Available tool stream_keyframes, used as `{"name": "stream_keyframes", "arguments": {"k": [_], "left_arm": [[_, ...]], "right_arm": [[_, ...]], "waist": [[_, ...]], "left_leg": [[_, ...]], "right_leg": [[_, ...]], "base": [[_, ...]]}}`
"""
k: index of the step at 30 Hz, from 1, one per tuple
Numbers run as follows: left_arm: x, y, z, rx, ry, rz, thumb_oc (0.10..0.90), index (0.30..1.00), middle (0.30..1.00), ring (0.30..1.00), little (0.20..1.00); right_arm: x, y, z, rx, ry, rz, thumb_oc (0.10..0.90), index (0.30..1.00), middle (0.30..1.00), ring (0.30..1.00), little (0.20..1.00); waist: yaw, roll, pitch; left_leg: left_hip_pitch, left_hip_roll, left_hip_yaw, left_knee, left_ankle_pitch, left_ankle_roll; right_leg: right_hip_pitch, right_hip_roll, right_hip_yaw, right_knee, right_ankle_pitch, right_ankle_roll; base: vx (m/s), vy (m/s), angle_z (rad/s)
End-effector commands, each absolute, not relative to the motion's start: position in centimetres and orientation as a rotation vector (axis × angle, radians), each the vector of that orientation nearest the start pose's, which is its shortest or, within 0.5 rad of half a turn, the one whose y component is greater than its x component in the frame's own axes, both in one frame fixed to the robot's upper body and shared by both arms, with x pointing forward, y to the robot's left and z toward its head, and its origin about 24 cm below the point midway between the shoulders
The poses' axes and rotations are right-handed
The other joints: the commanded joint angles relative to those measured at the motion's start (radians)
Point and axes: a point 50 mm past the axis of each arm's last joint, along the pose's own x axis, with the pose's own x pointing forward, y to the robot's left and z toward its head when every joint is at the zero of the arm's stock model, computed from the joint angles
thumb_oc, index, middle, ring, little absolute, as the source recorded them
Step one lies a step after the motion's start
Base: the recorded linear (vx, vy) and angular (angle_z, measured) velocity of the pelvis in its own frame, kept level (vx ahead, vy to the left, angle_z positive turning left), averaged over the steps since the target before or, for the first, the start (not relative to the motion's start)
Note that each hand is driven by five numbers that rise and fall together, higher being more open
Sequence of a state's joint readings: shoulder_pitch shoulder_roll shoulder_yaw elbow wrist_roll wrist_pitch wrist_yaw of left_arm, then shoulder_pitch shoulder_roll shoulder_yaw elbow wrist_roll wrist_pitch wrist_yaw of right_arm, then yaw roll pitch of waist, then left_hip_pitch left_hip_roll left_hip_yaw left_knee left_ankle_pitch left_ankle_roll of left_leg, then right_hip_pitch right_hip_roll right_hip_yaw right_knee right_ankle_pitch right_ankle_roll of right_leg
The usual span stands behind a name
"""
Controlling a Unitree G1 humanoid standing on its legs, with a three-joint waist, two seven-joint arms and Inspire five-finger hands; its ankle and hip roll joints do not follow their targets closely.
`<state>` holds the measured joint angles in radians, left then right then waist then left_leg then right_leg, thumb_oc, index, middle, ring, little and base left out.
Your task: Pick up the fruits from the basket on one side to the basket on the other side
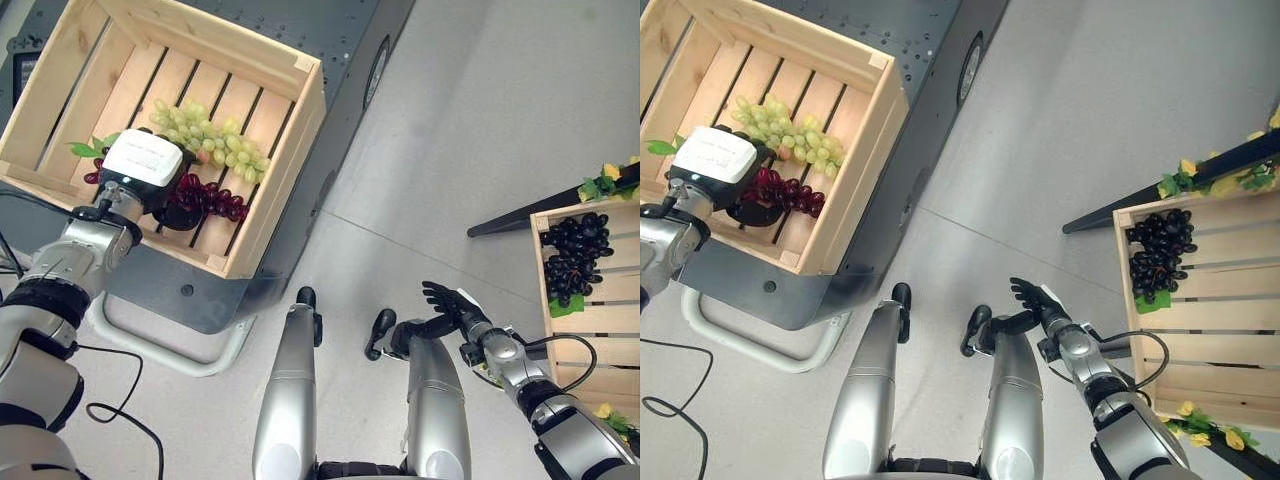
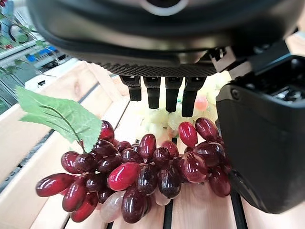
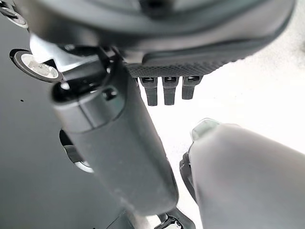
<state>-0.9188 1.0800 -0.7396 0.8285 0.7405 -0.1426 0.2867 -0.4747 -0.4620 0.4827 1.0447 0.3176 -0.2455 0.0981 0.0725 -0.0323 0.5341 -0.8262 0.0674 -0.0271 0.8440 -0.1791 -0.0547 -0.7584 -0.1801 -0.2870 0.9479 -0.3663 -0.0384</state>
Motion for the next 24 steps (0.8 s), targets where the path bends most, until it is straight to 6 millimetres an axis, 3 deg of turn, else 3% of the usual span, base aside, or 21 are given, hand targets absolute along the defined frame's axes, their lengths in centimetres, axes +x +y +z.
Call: {"name": "stream_keyframes", "arguments": {"k": [1,14,15,17,24], "left_arm": [[33.9,35.6,24.6,2.068,-0.043,0.249,0.800,0.900,0.900,0.900,0.900],[34.7,33.3,22.4,1.974,-0.065,0.004,0.800,0.900,0.900,0.900,0.900],[34.7,33.1,22.2,1.969,-0.066,-0.013,0.772,0.858,0.858,0.858,0.858],[34.8,32.7,22.0,1.958,-0.085,-0.043,0.403,0.305,0.305,0.305,0.305],[35.0,31.9,22.4,1.983,-0.172,-0.037,0.400,0.300,0.300,0.300,0.300]], "right_arm": [[29.7,-23.8,-2.2,-0.412,0.364,0.183,0.800,0.900,0.900,0.900,0.900],[30.6,-24.1,-1.1,-0.407,0.334,0.148,0.800,0.900,0.900,0.900,0.900],[30.5,-24.1,-1.2,-0.407,0.336,0.146,0.800,0.900,0.900,0.900,0.900],[30.5,-24.3,-1.1,-0.408,0.335,0.139,0.800,0.900,0.900,0.900,0.900],[30.4,-24.6,-1.2,-0.407,0.333,0.129,0.800,0.900,0.900,0.900,0.900]], "waist": [[0.004,0.008,-0.014],[-0.001,0.008,-0.014],[-0.001,0.007,-0.014],[-0.003,0.006,-0.014],[-0.008,0.011,-0.014]], "left_leg": [[0.090,-0.047,0.093,-0.095,-0.028,0.084],[0.070,-0.041,0.093,-0.096,-0.028,0.082],[0.074,-0.041,0.094,-0.097,-0.030,0.081],[0.074,-0.039,0.094,-0.102,-0.026,0.081],[0.086,-0.038,0.098,-0.118,-0.020,0.078]], "right_leg": [[0.096,0.019,0.001,-0.054,0.039,-0.003],[0.070,0.012,-0.008,-0.053,0.044,-0.001],[0.075,0.013,-0.008,-0.056,0.044,0.001],[0.075,0.012,-0.011,-0.061,0.046,0.000],[0.084,0.010,-0.011,-0.074,0.050,0.002]], "base": [[0.00,0.000,0.00],[0.00,0.000,0.00],[0.00,0.000,0.00],[0.00,0.000,0.00],[0.00,0.000,0.00]]}}
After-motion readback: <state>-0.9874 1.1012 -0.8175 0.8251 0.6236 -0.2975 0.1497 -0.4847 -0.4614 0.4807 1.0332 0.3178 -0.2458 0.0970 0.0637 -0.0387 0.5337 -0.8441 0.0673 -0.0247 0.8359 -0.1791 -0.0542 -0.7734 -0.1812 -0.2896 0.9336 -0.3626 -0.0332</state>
